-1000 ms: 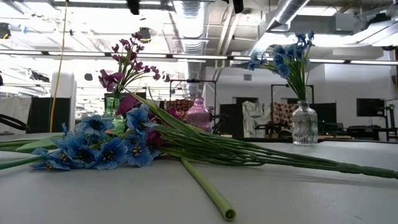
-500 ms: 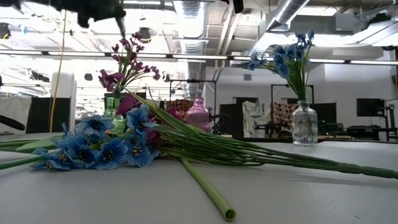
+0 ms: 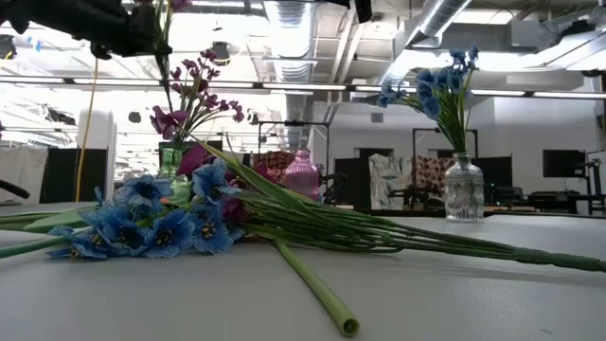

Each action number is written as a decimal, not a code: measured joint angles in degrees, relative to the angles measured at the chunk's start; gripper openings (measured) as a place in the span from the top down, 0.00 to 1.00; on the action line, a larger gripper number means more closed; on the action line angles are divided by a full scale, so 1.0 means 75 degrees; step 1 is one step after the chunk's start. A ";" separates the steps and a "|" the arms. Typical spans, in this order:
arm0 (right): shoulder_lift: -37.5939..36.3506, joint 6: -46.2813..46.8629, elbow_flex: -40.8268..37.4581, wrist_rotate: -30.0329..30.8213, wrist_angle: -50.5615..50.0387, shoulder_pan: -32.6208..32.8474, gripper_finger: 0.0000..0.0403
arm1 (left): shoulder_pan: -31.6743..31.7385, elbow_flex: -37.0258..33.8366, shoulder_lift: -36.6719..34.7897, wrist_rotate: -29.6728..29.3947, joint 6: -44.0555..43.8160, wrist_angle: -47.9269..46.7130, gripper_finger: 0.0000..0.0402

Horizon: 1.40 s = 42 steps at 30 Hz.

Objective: Sort flowers into vase by color
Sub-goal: Put the top purple flowers into the green vase

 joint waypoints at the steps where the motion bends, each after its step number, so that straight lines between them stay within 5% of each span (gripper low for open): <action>1: 0.0000 0.0000 0.0000 0.0000 0.0003 0.0000 0.51 | 0.0088 0.0000 0.0000 0.0000 0.0001 -0.0053 0.98; 13: 0.0000 0.0000 0.0000 -0.0002 0.0003 0.0000 0.51 | 0.0940 0.0000 0.0191 0.0283 -0.0015 -0.0240 0.98; 23: 0.0003 0.0000 0.0000 -0.0003 0.0003 0.0000 0.51 | 0.1364 0.0000 0.1409 0.0728 -0.0519 0.0076 0.98; 42: 0.0003 0.0000 0.0000 0.0000 0.0006 0.0000 0.51 | 0.1369 0.0000 0.1735 -0.0178 -0.0820 0.0017 0.82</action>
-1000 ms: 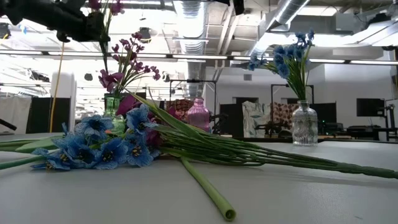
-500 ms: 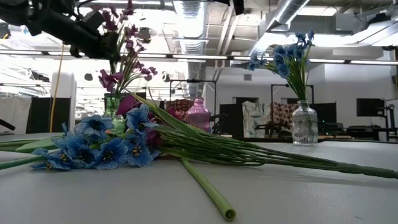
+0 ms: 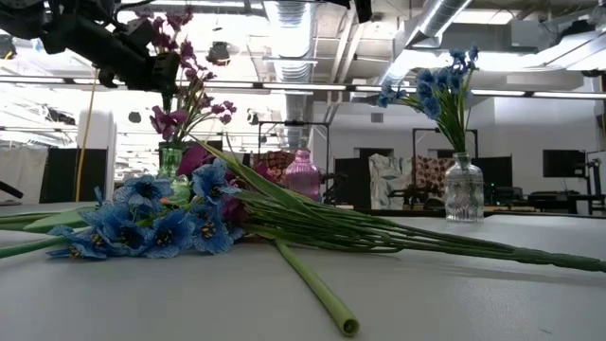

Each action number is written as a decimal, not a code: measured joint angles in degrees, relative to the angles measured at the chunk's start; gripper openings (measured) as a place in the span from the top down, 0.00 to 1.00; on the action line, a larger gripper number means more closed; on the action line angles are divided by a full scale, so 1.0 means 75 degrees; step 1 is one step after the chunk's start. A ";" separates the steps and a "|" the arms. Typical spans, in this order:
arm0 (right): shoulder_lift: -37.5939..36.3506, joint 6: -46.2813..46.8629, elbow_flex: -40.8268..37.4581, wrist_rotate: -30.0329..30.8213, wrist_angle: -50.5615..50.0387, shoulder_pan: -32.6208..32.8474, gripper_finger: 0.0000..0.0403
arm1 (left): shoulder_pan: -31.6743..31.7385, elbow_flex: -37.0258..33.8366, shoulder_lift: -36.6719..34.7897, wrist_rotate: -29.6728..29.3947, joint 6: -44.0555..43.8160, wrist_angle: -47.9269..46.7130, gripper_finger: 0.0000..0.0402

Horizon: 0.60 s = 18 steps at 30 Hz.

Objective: Sort flowers into vase by color
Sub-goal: Put the top purple flowers into the green vase

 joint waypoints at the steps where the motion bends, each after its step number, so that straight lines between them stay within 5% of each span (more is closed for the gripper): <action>1: 0.0000 -0.0003 0.0000 -0.0003 -0.0003 0.0000 0.51 | 0.0000 0.0000 -0.0063 0.0020 -0.0007 -0.0016 0.80; 11: 0.0000 0.0000 0.0000 -0.0001 -0.0003 0.0000 0.51 | -0.0003 0.0000 -0.0712 0.0033 -0.0476 -0.1304 0.54; 18: 0.0000 0.0000 0.0000 -0.0003 -0.0003 0.0000 0.51 | -0.0003 0.0000 -0.1190 0.0053 -0.0685 -0.2389 0.49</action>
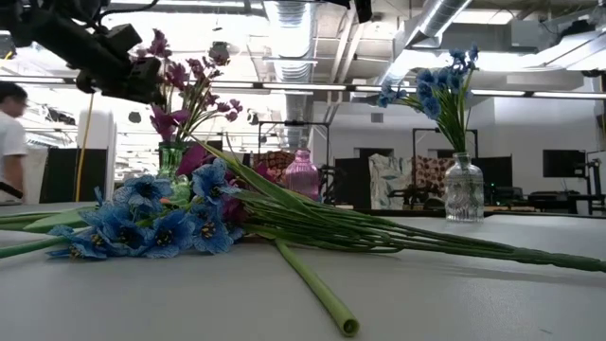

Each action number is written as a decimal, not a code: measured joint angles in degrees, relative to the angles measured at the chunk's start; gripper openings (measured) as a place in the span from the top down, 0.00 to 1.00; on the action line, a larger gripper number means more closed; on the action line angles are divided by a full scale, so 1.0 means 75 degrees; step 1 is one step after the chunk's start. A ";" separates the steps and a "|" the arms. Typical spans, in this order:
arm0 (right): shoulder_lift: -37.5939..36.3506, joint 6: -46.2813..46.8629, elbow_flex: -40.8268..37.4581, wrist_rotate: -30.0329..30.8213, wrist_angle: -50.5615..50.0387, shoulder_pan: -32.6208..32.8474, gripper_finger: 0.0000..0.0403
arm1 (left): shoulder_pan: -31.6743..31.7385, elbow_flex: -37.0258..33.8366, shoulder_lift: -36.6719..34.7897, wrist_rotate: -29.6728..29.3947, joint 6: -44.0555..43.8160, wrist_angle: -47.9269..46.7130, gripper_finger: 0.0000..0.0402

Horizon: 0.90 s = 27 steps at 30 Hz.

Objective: Sort flowers into vase by color
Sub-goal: Put the top purple flowers into the green vase, then put the purple flowers into the green vase

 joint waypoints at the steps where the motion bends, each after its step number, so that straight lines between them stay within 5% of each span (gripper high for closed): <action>1: 0.0000 0.0000 0.0000 0.0001 0.0003 0.0000 0.51 | 0.0000 0.0000 -0.0080 -0.0001 -0.0137 -0.0185 0.48; 10: 0.0000 0.0000 0.0000 0.0000 0.0003 0.0060 0.51 | 0.0000 0.0003 -0.0746 0.0999 -0.0994 -0.1574 0.48; 22: 0.0000 0.0041 0.0000 -0.0009 -0.0825 0.0900 0.51 | -0.0002 0.0003 -0.0955 0.4144 -0.2141 -0.2676 0.48; 27: 0.0000 0.1104 0.0000 -0.0012 -0.1925 0.1236 0.51 | -0.0206 0.0003 -0.0955 0.5176 -0.2565 -0.2743 0.48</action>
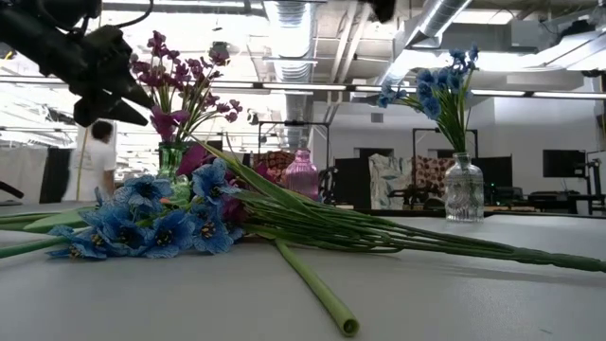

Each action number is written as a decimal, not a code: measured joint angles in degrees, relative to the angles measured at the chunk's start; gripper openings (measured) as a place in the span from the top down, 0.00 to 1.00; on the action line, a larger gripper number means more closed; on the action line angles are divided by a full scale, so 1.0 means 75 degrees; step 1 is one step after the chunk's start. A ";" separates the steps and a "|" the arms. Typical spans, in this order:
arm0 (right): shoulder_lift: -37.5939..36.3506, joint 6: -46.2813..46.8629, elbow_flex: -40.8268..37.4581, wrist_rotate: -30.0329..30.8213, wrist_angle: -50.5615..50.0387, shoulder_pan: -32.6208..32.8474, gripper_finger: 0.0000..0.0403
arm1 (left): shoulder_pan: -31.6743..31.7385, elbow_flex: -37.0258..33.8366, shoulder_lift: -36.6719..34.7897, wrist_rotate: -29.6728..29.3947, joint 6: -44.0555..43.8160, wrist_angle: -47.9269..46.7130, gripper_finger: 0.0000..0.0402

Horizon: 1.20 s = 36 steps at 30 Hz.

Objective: Sort flowers into vase by color
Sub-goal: Put the purple flowers into the green vase

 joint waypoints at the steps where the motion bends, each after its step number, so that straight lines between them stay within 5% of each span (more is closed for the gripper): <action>1: 0.0000 0.0277 0.0000 0.0000 -0.0216 0.0064 0.51 | -0.0096 0.0001 0.0000 0.0061 -0.0046 0.0005 0.48; 13: 0.0013 0.2965 0.0000 0.0000 -0.2050 0.0760 0.51 | -0.1989 0.0000 0.0003 -0.1096 -0.0995 0.0095 0.48; 25: 0.1151 0.4207 0.0000 -0.0429 -0.2100 0.1460 0.51 | -0.3989 0.0000 0.0097 -0.2608 -0.1543 0.0638 0.48; 36: 0.2465 0.4380 0.0000 -0.0868 -0.1750 0.1728 0.51 | -0.5562 0.0000 0.1459 -0.3754 -0.1707 0.1819 0.50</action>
